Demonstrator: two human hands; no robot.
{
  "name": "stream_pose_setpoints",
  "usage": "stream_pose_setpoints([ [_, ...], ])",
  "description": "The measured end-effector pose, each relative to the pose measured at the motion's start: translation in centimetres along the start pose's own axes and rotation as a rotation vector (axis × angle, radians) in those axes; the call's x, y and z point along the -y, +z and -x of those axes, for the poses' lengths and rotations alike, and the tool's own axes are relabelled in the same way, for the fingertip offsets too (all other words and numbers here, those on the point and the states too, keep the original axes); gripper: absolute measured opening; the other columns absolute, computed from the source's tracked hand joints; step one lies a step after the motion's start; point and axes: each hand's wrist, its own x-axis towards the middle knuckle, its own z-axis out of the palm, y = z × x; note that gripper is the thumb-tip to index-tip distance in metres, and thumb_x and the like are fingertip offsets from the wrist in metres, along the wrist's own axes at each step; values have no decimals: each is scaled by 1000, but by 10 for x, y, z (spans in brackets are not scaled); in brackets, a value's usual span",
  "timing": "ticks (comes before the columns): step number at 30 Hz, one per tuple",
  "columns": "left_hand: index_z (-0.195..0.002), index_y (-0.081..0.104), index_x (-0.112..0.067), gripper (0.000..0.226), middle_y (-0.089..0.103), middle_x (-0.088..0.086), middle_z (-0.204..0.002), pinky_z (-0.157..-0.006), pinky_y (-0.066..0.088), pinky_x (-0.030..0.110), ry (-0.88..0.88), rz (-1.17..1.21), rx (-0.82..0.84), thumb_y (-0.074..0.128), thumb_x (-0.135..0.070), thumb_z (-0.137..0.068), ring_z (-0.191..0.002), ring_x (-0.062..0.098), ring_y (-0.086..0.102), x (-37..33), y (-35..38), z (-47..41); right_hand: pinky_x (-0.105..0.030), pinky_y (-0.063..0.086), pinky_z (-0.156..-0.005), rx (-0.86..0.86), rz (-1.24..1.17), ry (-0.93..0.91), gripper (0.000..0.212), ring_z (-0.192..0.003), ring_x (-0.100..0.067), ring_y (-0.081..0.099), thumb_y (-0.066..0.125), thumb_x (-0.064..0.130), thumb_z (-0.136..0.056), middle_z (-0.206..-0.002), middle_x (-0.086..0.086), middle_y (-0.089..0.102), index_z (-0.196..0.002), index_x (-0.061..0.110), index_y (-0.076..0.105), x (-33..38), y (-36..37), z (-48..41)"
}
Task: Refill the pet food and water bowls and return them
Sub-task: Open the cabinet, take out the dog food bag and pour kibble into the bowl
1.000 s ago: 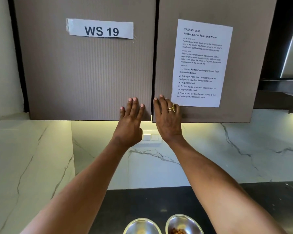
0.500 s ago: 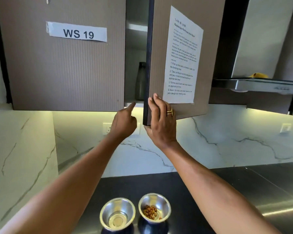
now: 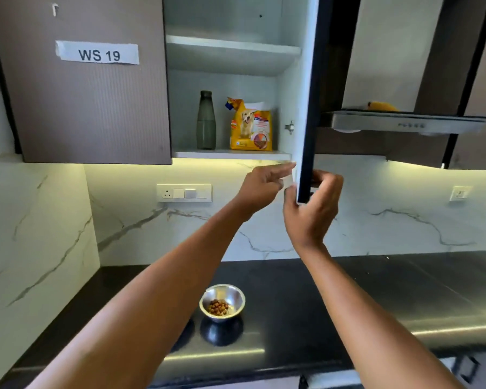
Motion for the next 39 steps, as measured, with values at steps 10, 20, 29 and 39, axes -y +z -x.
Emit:
stream_pose_setpoints([
  [10,-146,52,-26,67,56,3,-147,-100,44,26,10,-208,159,50,8,-89,-139,25,49,-35,69,-1,6,39,-73,-214,-126,255,24,-85,-19,57,73,-5,-86,-96,-28,67,-102,-16,59,-33,-64,-22],
  [20,-147,51,-25,62,59,3,-144,-108,45,37,-73,-291,59,54,2,-91,-137,26,52,-8,59,-1,-1,48,-69,-278,-253,510,33,-93,-22,71,79,11,-87,-104,-20,74,-108,-8,63,-61,-62,-21],
  [29,-144,54,-26,54,63,9,-138,-101,49,35,-115,-450,-170,57,-8,-93,-129,26,58,35,-22,2,-46,66,-82,131,-278,744,20,-89,-19,73,72,15,-89,-97,6,68,-108,14,66,-48,36,19],
  [39,-141,57,-17,51,70,10,-128,-100,53,37,-106,-571,-217,56,-8,-90,-119,27,65,80,-131,-54,-34,55,-86,589,-34,570,20,-96,-20,69,72,24,-87,-98,3,72,-103,14,72,-40,146,-36],
])
